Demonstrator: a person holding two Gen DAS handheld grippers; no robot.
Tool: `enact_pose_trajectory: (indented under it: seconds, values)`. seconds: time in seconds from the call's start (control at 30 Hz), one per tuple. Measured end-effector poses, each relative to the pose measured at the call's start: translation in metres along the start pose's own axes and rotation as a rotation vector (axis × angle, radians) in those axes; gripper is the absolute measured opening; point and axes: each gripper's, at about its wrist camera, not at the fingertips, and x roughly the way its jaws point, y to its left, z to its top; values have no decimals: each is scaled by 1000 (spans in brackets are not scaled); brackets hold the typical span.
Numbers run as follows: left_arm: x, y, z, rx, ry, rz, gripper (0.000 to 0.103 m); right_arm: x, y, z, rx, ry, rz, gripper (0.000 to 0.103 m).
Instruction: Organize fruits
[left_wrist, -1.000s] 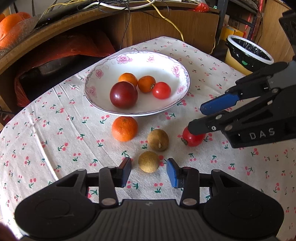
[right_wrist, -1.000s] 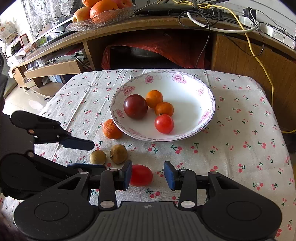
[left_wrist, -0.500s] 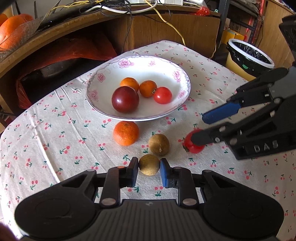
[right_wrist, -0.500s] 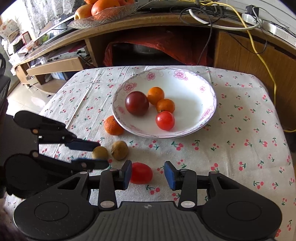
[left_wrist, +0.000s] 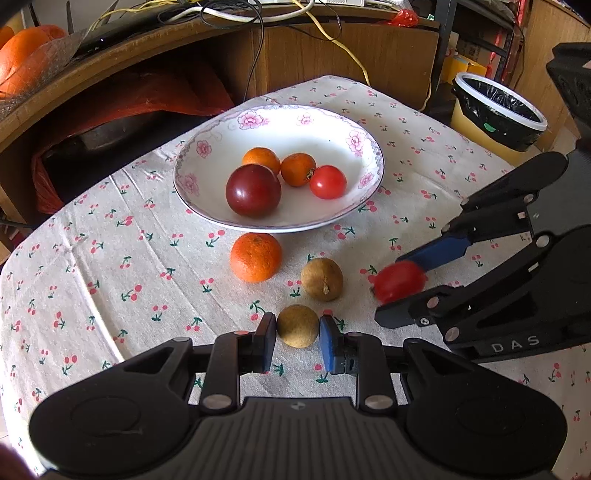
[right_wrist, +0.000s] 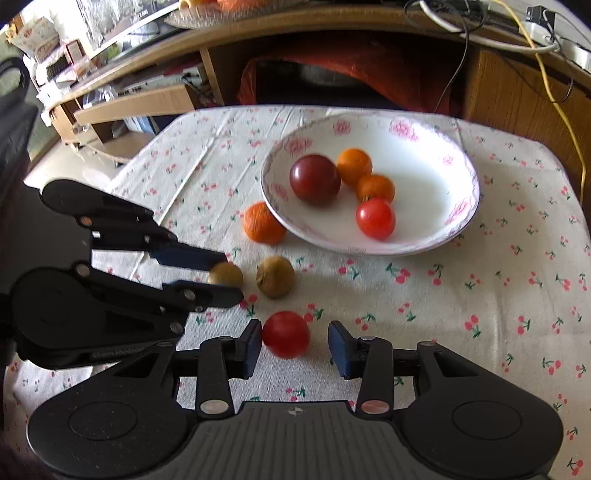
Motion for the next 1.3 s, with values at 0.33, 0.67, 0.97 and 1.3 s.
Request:
enact_pose_trajectory:
  seconds: [0.33, 0.67, 0.97, 1.3]
  values:
    - [2, -1, 2, 5, 2, 3, 35, -1, 0, -2, -4, -3, -7, 27]
    - [2, -1, 2, -1, 6, 8, 35, 0, 1, -3, -13, 9, -11, 28]
    - [2, -5, 2, 16, 11, 27, 35, 1, 3, -2, -24, 22, -30, 26]
    - [0, -7, 2, 29, 15, 38, 34, -1, 2, -2, -22, 25, -57, 25]
